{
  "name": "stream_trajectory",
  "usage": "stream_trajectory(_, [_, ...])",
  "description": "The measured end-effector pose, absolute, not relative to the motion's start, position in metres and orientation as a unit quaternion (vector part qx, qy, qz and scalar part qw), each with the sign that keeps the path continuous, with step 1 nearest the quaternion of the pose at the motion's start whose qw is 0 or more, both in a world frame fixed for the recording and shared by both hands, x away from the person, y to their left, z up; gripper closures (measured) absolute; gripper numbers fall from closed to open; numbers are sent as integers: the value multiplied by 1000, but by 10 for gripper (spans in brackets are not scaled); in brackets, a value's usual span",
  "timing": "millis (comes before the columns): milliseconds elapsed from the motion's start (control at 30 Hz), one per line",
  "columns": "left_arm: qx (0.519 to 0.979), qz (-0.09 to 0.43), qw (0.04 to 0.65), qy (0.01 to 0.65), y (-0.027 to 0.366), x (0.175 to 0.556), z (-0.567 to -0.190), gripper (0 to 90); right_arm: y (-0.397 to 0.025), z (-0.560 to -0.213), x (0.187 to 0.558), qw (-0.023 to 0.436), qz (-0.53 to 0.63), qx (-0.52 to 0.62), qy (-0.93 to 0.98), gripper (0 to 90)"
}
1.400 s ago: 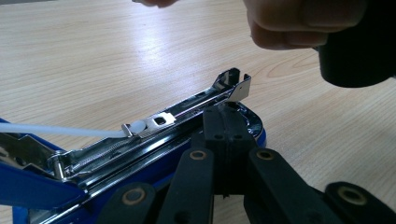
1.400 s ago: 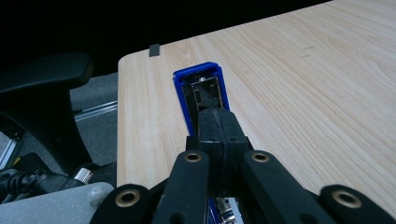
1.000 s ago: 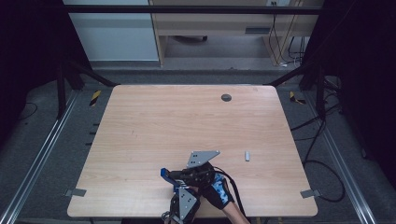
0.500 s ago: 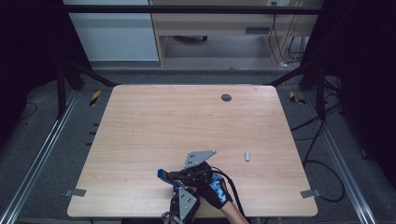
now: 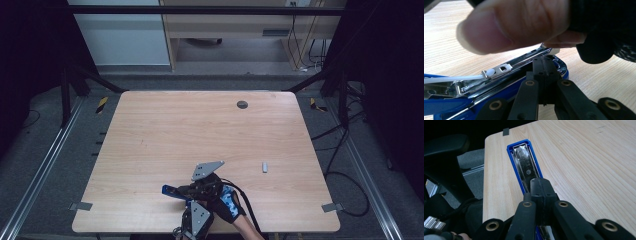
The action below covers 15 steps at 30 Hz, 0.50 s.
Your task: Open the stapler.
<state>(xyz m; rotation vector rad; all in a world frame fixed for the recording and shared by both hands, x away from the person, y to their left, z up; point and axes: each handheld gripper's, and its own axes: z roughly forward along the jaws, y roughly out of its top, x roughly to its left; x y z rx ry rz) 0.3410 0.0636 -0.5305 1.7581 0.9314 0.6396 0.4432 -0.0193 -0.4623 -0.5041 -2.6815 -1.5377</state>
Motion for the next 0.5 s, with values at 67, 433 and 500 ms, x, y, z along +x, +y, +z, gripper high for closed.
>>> stream_trajectory(67, [727, 265, 502, 385, 64, 341, -531, 899, -19, -463, 443, 6, -488, -162, -857, 900])
stream_trajectory(433, [727, 267, 502, 385, 64, 341, -531, 899, -15, -466, 446, 14, -475, -167, -864, 900])
stream_trajectory(500, [727, 267, 502, 385, 64, 341, -531, 898, -14, -466, 446, 15, -473, -168, -865, 900])
